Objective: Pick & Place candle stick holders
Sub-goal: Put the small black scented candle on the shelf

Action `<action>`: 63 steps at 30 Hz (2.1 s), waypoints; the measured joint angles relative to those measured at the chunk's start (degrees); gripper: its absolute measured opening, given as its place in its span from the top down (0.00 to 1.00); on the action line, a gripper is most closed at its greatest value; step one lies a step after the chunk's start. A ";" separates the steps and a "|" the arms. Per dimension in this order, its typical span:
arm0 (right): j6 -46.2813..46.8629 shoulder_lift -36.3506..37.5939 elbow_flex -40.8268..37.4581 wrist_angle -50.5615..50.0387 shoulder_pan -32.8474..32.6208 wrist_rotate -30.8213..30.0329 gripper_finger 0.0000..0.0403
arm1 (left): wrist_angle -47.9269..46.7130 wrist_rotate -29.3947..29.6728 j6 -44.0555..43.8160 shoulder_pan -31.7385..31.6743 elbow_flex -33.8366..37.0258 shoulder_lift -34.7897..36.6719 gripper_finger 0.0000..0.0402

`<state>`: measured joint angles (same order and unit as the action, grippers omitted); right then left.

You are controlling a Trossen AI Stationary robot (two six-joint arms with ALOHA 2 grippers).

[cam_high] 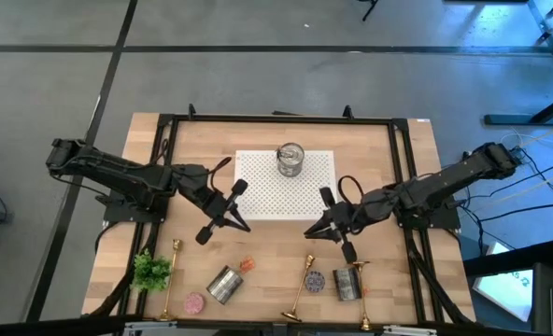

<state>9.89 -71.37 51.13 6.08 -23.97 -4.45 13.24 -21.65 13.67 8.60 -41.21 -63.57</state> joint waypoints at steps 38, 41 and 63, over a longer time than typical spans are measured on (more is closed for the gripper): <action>21.30 -3.37 0.00 -16.84 -7.69 -14.50 0.91 | 9.36 0.13 12.14 -7.56 -0.07 0.04 0.99; 22.97 -4.08 0.00 -18.57 -7.69 -12.77 0.91 | 9.33 0.13 12.11 -7.64 -0.09 0.04 0.99; 24.16 -9.38 -0.02 -6.98 -9.42 6.74 0.91 | 9.29 0.12 1.52 -6.88 -0.13 -2.27 0.99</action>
<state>34.05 -80.75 51.11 -0.90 -33.39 2.29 22.53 -21.53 15.18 1.72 -41.34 -65.84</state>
